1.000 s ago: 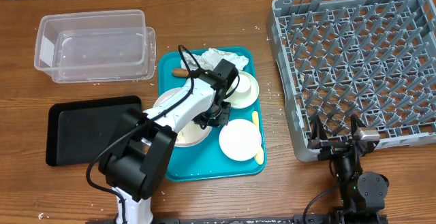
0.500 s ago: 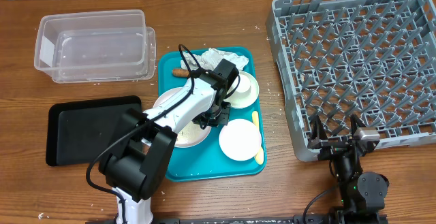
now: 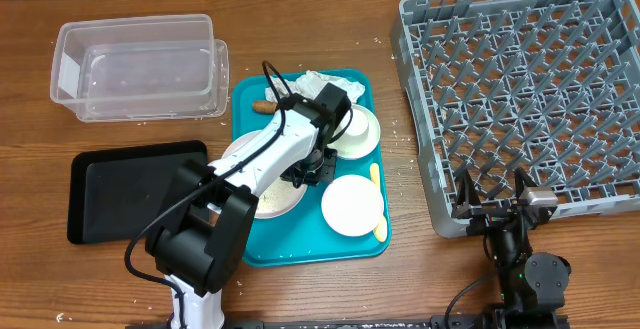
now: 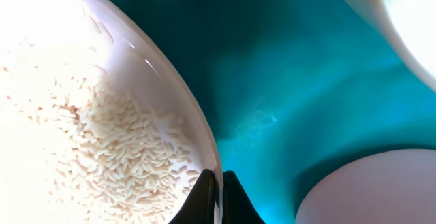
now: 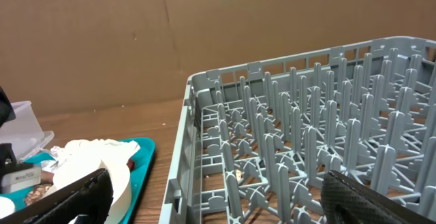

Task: Sort waste into correct bins and load items into the dishwasher
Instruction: 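Lift the rice plate with the left gripper and carry it left over the black tray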

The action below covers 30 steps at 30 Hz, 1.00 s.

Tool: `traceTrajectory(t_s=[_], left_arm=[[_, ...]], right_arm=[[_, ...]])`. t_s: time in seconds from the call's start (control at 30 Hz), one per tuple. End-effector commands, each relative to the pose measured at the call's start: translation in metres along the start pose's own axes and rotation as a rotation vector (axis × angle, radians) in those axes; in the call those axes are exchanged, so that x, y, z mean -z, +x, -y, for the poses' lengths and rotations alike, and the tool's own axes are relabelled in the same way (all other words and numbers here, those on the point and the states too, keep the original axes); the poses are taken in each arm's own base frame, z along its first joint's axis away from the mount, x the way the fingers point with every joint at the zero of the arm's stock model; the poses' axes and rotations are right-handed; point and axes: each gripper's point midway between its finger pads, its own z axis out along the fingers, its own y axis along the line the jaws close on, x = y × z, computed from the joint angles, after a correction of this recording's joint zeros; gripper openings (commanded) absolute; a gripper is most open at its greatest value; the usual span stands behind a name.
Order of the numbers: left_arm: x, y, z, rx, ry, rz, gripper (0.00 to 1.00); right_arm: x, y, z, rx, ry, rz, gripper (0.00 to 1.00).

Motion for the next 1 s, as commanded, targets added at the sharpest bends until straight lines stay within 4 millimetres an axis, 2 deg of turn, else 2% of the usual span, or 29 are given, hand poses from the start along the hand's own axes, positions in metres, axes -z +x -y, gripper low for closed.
traceTrajectory(t_s=[0.0, 0.27, 0.63, 0.83, 0.97], left_arm=[[0.006, -0.007, -0.004, 0.027, -0.039, 0.017, 0.04], [0.015, -0.009, -0.010, 0.050, -0.078, 0.026, 0.04], [0.046, -0.024, -0.012, 0.030, -0.152, 0.094, 0.04], [0.047, -0.024, -0.012, 0.030, -0.151, 0.097, 0.04], [0.050, -0.023, -0.021, 0.054, -0.204, 0.100, 0.04]], right_arm=[[0.000, 0.001, 0.003, 0.001, 0.012, 0.006, 1.00], [0.000, 0.001, 0.003, 0.001, 0.012, 0.007, 1.00], [0.000, 0.001, 0.003, 0.001, 0.012, 0.006, 1.00], [0.000, 0.001, 0.003, 0.001, 0.012, 0.006, 1.00], [0.000, 0.001, 0.003, 0.001, 0.012, 0.006, 1.00]])
